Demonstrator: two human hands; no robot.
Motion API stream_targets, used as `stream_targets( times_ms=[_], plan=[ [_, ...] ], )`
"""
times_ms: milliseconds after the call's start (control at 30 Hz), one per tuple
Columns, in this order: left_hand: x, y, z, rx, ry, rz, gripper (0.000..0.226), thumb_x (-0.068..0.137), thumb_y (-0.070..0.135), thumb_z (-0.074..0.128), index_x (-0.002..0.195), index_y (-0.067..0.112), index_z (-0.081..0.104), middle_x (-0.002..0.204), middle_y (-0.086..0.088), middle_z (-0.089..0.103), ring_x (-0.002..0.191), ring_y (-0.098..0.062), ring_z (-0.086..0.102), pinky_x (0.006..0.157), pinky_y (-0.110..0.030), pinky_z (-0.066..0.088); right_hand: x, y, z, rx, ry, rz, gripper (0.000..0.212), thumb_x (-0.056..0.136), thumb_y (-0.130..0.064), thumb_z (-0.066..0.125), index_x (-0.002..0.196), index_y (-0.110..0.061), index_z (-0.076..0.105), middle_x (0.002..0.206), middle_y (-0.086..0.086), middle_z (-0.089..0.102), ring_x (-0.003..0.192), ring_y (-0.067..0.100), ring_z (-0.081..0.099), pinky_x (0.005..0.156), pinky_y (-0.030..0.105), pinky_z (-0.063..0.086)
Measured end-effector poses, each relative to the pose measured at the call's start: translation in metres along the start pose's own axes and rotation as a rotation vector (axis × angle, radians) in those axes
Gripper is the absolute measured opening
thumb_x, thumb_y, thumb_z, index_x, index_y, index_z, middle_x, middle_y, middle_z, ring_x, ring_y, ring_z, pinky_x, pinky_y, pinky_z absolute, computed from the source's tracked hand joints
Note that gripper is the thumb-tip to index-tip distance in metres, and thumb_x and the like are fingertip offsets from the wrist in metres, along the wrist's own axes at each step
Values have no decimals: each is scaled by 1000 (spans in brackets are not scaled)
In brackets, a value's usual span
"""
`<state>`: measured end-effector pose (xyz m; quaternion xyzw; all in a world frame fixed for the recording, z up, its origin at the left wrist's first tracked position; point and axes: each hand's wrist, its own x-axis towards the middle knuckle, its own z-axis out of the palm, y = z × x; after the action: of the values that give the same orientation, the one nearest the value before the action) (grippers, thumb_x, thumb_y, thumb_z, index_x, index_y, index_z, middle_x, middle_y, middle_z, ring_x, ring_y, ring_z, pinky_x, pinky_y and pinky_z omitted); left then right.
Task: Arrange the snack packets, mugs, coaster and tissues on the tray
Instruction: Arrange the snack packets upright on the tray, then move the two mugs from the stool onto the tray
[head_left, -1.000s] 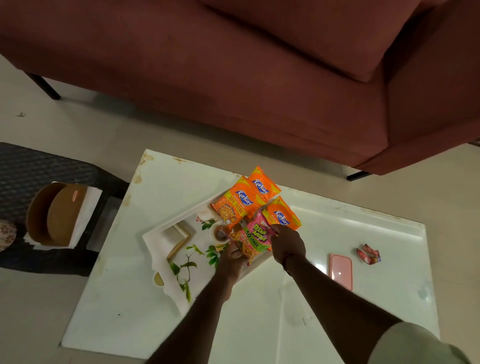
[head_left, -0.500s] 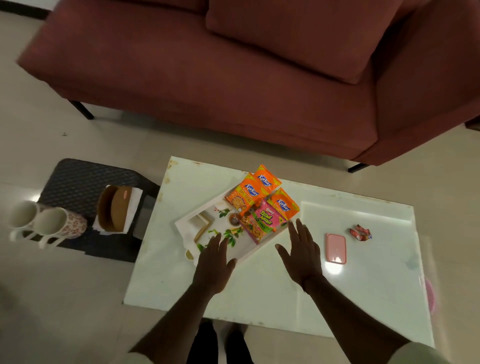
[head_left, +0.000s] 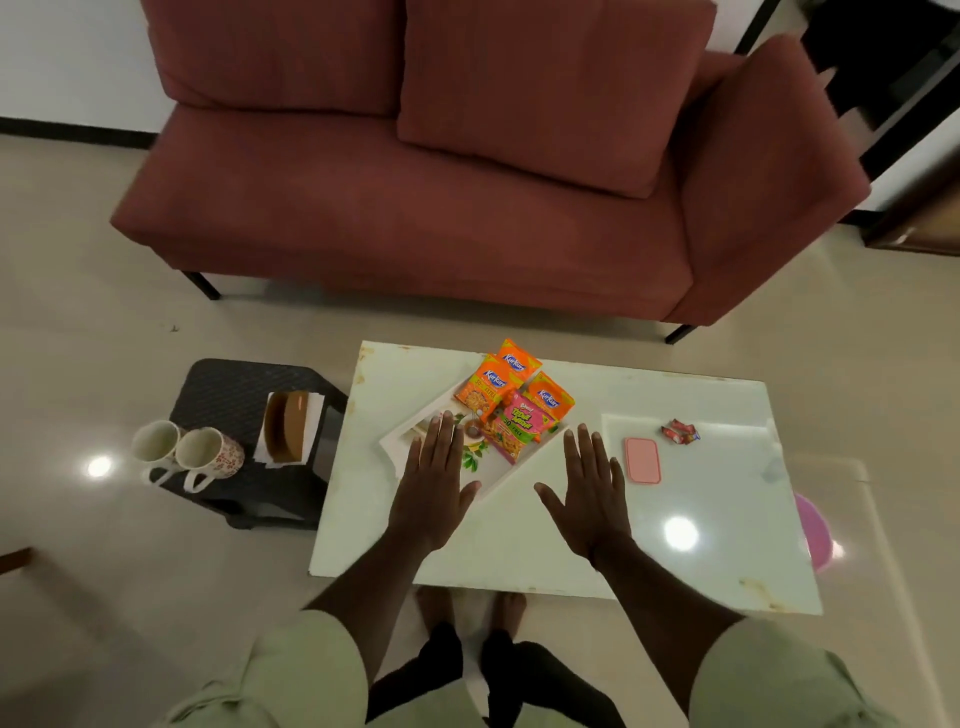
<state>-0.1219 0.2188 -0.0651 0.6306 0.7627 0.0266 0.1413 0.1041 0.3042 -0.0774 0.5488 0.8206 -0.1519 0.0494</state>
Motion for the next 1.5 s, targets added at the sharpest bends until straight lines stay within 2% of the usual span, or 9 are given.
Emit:
stream_targets(
  times_ms=[100,367,467,833,1000,1233,1367,1500],
  plan=[
    [-13,-4,-10,25,-2,3,82,96,56,38,156,9,6,164,-13,2,152,-30,-1,121,-42,5,-13,-4,-7,16,22,12,86,93,-65,32,156,-22,-5,164,1,-12,152,21,-12,123,49,7],
    [-35,-10,-20,21,25,-21,82,96,55,40,155,9,7,164,-13,-1,152,-30,-1,122,-48,12,-27,0,-21,16,54,-33,87,93,-63,36,157,-19,-3,165,3,-10,152,22,-10,122,47,5],
    [-45,-7,-21,23,45,-42,82,96,56,40,155,10,8,165,-13,0,152,-29,-1,121,-47,9,-29,-2,-25,26,73,-69,88,93,-63,38,157,-19,-4,164,4,-9,152,23,-10,121,47,4],
    [-85,-46,-40,56,67,-137,83,96,58,32,155,9,-1,164,-12,-9,151,-28,-9,122,-45,5,-41,-44,-13,68,143,-149,88,92,-61,44,157,-15,7,165,9,3,152,25,1,121,51,14],
    [-109,-101,-47,26,89,-183,84,96,57,38,155,11,-1,165,-10,-6,152,-27,-7,122,-43,6,-41,-96,-1,57,161,-153,88,91,-62,44,156,-13,11,164,11,10,152,28,7,120,52,19],
    [-158,-228,-64,-12,124,-203,86,94,56,44,155,11,3,165,-10,3,152,-27,0,121,-43,9,-45,-207,28,99,169,-144,85,92,-57,50,156,-13,16,164,7,14,152,27,10,120,51,18],
    [-183,-301,-72,9,124,-251,88,92,54,50,155,8,10,163,-13,13,151,-31,13,120,-48,22,-53,-281,47,156,113,-114,87,93,-62,42,157,-14,8,165,7,8,153,25,5,121,51,15],
    [-202,-352,-74,-11,111,-329,85,92,52,51,154,8,13,162,-15,16,150,-32,14,119,-48,22,-57,-350,62,204,42,-124,88,93,-63,41,157,-18,1,166,4,3,153,24,2,122,49,11]
  ],
)
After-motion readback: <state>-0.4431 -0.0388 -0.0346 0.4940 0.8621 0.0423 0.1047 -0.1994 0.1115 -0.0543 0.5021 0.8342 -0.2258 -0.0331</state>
